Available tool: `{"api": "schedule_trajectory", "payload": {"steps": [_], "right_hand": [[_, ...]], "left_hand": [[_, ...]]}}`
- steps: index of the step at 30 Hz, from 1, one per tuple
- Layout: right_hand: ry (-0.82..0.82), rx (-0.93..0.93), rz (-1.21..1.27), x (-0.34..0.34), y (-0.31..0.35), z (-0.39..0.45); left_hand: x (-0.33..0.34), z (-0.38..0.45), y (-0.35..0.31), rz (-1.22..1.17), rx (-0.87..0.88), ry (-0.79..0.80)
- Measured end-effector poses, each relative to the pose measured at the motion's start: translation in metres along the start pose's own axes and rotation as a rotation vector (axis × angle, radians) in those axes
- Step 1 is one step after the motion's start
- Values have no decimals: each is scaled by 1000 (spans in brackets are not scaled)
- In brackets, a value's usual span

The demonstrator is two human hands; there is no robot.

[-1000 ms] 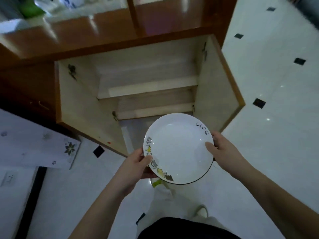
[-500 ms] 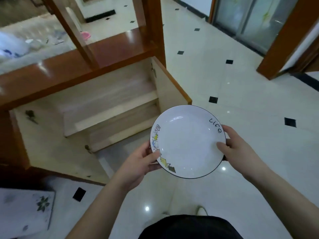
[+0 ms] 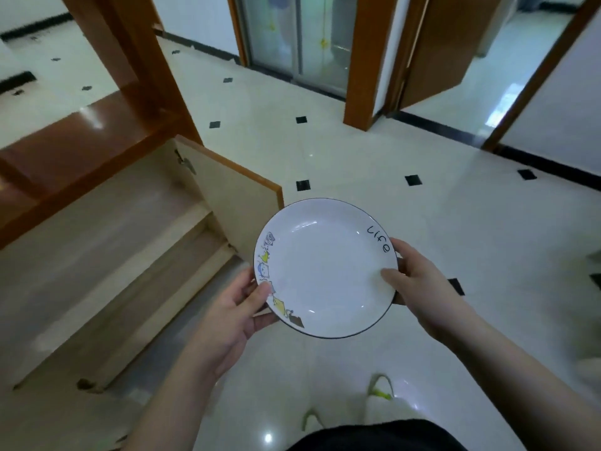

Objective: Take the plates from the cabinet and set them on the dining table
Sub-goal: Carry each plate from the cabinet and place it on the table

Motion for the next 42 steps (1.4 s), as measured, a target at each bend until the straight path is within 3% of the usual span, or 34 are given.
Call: {"api": "schedule_trajectory", "payload": {"steps": [9,20,27,33,42], "right_hand": [[-434,50,173,-130,-39,-42],[-718,62,420,-318,-115,-75],[-834,71,486,-435,-147,-79],[-822,54,511,-496,-157,-42],[-923,89,491,-603,-167,59]], "left_hand": [[129,69,34,-51,-46,158],[339,159,113,76,-225,375],[458,195,151,125,-244,457],[520,242,159,157,-179,502],[605,384,177,148,-254,633]]}}
Point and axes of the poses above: each hand's wrist, its own z-axis towards the middle knuckle, its own x-axis out of the palm, y = z × x, the point moved 10 cm from there along z, towards the middle knuckle, and after that the axes turned 13 degrees about -z, right-handed, at the moved point
